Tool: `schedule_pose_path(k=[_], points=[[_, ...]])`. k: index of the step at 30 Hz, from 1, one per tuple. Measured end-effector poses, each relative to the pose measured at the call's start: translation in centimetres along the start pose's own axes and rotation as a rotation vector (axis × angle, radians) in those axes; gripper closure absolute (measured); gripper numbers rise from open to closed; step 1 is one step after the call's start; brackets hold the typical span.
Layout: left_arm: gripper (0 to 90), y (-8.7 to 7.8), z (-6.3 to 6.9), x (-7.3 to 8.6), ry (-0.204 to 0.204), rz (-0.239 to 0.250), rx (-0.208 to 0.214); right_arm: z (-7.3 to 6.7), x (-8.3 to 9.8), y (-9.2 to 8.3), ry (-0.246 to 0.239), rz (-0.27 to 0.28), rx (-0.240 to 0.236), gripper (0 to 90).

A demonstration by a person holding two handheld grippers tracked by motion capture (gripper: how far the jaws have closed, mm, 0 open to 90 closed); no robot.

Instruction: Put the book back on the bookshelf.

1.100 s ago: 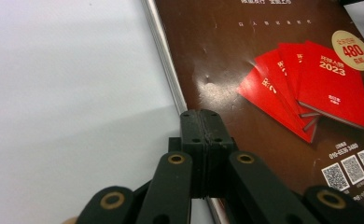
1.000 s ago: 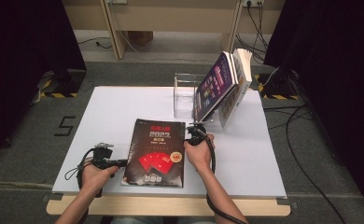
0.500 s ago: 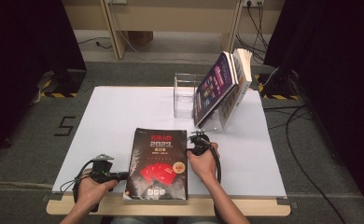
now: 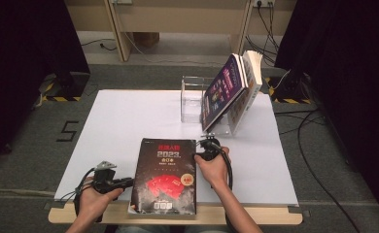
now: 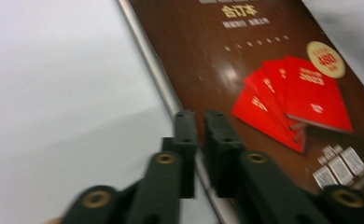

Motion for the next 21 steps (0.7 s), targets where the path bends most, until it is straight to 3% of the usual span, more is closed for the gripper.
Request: schedule_pose_path(k=[4, 11, 21], points=[[70.1, 1.0, -0.2, -0.5, -0.011, 0.005, -0.021, 1.9, -2.8, 1.1, 0.039, 0.057, 0.002, 68.4], [67.6, 1.6, -0.5, -0.5, -0.011, -0.002, -0.035, 3.7, -4.2, 3.2, 0.088, 0.032, 0.009, 66.3], [68.7, 1.8, -0.5, -0.6, 0.0, 0.0, -0.037, 3.7, -4.5, 4.5, 0.081, 0.025, 0.01, 63.4]])
Point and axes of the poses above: each handheld gripper's, and its own axes: y roughly forward along the jaws, x roughly out of its underside, z roughly to its right, the point moved 6 cm from there along y, roughly forward along the jaws, and after that the axes turned 14 degrees about -y, right-handed, at the moved point
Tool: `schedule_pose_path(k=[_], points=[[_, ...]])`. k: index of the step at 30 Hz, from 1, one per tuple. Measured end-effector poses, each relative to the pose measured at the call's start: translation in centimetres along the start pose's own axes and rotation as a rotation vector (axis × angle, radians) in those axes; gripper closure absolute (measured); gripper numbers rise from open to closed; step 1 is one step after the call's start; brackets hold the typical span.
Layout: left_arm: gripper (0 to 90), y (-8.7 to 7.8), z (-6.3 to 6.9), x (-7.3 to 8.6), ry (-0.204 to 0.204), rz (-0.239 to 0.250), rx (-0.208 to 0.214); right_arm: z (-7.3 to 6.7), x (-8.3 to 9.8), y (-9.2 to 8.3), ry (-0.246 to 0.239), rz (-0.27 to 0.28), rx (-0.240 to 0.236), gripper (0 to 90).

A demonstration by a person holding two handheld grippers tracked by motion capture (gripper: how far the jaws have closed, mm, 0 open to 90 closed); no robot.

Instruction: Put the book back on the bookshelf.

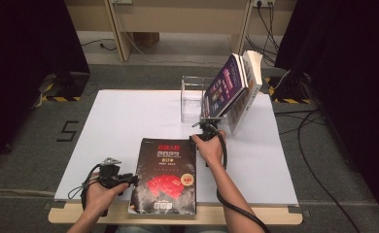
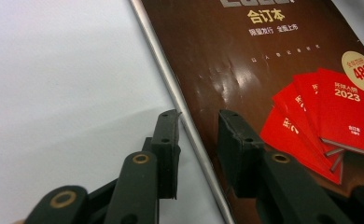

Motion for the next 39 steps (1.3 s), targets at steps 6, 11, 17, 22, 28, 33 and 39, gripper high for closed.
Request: schedule_pose_path(k=[6, 11, 17, 22, 28, 33, 39], points=[[72.7, 0.09, -0.07, -0.16, 0.016, -0.014, -0.008, 0.05, -0.02, 0.19, -0.023, 0.012, 0.001, 63.4], [76.1, 0.19, 0.11, -0.17, 0.023, -0.017, -0.004, 0.15, 0.09, 0.2, -0.02, 0.027, -0.018, 64.7], [78.7, 0.2, 0.29, -0.18, 0.037, -0.025, -0.015, 0.39, 0.08, 0.24, -0.024, 0.033, -0.035, 65.3], [78.8, 0.21, 0.28, -0.12, 0.027, -0.018, -0.014, 0.46, 0.24, 0.17, -0.015, 0.035, -0.033, 68.9], [78.9, 0.22, 0.4, -0.14, 0.033, -0.022, -0.025, 0.45, 0.31, 0.09, 0.009, 0.028, -0.057, 69.1], [79.0, 0.21, 0.44, -0.15, 0.042, -0.024, -0.034, 0.47, 0.42, -0.03, 0.03, 0.019, -0.08, 69.5], [79.0, 0.23, 0.5, -0.16, 0.042, -0.023, -0.036, 0.34, 0.64, -0.29, 0.028, -0.011, -0.084, 71.5]])
Point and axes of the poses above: each handheld gripper's, and its own axes: y roughly forward along the jaws, x roughly out of its underside, z roughly to its right, the point moved 6 cm from there along y, roughly forward along the jaws, and after that the axes turned 14 degrees about -y, right-handed, at the moved point
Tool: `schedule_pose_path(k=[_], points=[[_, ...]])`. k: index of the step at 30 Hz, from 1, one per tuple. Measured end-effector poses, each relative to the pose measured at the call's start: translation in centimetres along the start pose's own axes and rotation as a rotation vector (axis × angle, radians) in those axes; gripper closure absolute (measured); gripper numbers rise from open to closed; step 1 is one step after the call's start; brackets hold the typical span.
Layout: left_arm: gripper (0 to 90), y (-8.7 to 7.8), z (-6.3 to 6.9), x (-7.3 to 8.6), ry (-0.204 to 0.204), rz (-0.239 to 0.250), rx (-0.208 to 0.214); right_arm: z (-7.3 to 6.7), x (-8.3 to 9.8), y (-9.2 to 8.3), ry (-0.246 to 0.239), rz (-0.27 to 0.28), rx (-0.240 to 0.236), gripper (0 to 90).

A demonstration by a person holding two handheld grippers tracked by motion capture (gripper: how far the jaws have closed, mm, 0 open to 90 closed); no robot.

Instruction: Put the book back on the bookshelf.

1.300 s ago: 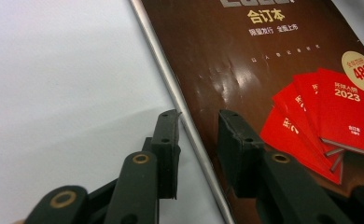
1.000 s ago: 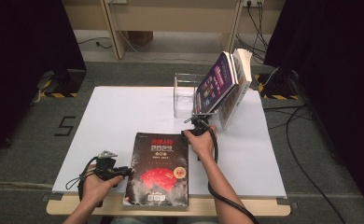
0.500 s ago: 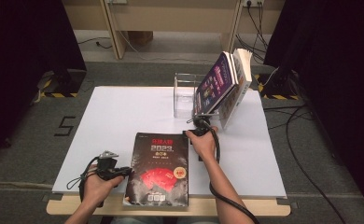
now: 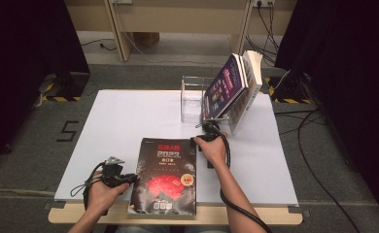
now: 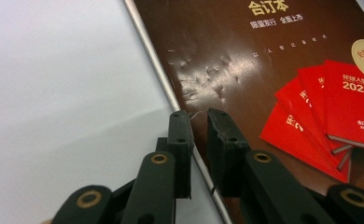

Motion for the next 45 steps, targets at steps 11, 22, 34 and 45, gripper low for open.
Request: schedule_pose_path(k=[11, 22, 34, 45], points=[[79.1, 0.0, 0.0, 0.0, 0.008, 0.001, -0.005, 0.0, 0.3, -0.3, 0.038, -0.04, -0.023, 78.7], [79.1, -0.1, 0.0, 0.2, 0.011, 0.015, -0.002, -0.3, 0.0, -0.9, 0.025, -0.006, -0.033, 86.8], [63.7, -0.8, -1.2, -0.4, -0.071, 0.125, 0.009, -2.2, -1.1, -3.3, -0.01, 0.109, -0.052, 88.0], [57.9, -1.5, -2.0, -1.3, -0.089, 0.232, -0.009, -3.2, -2.2, -6.5, -0.051, 0.227, -0.032, 88.1]])
Point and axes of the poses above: each handheld gripper's, and its own axes: y roughly forward along the jaws, x roughly out of its underside, z roughly to its right, the point moved 6 cm from there along y, roughly forward along the jaws, and after that the axes turned 14 degrees about -y, right-handed, at the moved point
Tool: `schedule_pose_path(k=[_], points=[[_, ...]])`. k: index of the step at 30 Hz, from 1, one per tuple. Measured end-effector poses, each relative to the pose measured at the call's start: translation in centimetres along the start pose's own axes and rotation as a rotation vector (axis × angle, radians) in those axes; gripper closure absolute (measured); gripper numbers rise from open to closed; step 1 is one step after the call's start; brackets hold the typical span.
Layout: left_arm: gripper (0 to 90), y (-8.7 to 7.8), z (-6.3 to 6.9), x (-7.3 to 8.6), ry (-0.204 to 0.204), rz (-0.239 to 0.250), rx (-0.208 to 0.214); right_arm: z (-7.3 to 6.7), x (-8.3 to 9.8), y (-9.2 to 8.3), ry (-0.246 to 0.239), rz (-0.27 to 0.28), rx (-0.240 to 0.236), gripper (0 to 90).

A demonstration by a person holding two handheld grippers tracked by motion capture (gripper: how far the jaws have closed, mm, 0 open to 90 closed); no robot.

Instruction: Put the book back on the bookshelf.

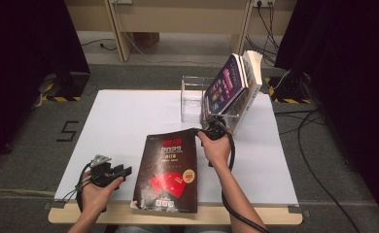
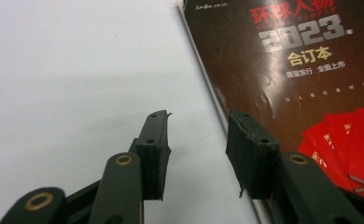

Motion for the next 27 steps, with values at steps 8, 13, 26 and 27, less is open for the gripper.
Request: schedule_pose_path(k=[8, 13, 26, 27], points=[[56.4, 0.1, 0.1, -0.1, 0.001, 0.021, 0.002, -0.3, -1.6, -2.8, -0.042, 0.082, 0.036, 88.2], [56.2, 0.1, 0.1, -0.1, 0.0, 0.02, 0.003, -0.1, -2.5, -4.7, -0.046, 0.129, 0.062, 88.1], [55.6, 0.3, 0.5, 0.0, 0.016, 0.02, 0.012, 0.5, -5.8, -10.0, -0.075, 0.248, 0.164, 88.2], [55.7, 0.3, 0.5, 0.0, 0.016, 0.02, 0.012, 0.5, -5.8, -10.0, -0.075, 0.248, 0.164, 88.2]])
Point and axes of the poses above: each handheld gripper's, and its own axes: y roughly forward along the jaws, x roughly out of its underside, z roughly to its right, the point moved 6 cm from there along y, roughly forward along the jaws, and after that the axes turned 14 degrees about -y, right-handed, at the moved point
